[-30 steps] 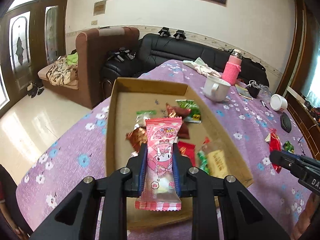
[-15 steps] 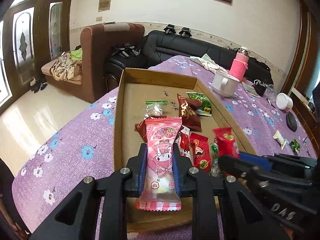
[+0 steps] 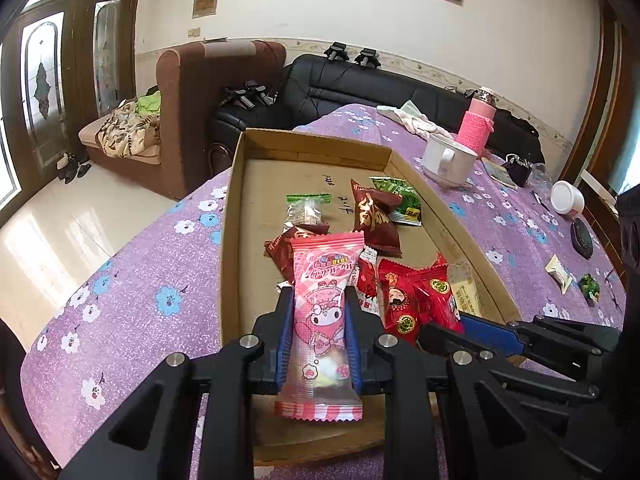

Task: Organize snacks
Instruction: 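Carry pink packet with left gripper while right carries red snack bar over the box, then open both grippers to drop the snacks into the cardboard box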

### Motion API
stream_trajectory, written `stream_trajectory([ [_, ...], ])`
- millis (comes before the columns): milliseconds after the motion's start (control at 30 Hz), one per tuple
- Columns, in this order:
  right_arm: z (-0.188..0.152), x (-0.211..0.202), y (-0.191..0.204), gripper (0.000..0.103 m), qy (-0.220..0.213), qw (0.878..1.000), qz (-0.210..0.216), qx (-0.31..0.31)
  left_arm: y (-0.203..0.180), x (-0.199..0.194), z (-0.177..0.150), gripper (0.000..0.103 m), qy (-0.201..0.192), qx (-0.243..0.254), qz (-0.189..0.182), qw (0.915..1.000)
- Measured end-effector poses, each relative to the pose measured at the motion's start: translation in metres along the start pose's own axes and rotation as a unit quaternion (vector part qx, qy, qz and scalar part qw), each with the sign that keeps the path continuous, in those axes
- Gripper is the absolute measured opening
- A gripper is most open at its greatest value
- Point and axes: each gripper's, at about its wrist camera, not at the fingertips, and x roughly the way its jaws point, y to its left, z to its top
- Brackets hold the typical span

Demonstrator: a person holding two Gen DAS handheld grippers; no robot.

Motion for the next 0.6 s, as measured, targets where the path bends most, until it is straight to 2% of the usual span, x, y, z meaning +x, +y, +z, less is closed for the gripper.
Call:
stream_trajectory([
  [467,0.0,-0.021,-0.006,0.024,-0.019,1.0,0.011,0.012,-0.003,0.002,-0.002,0.025,0.008,0.005,-0.011,0.9999],
  [600,-0.001,-0.034,-0.016,0.024,-0.029,0.999,0.014,0.028,-0.008,-0.001,-0.003,0.041,0.0,0.013,-0.007,0.9999],
])
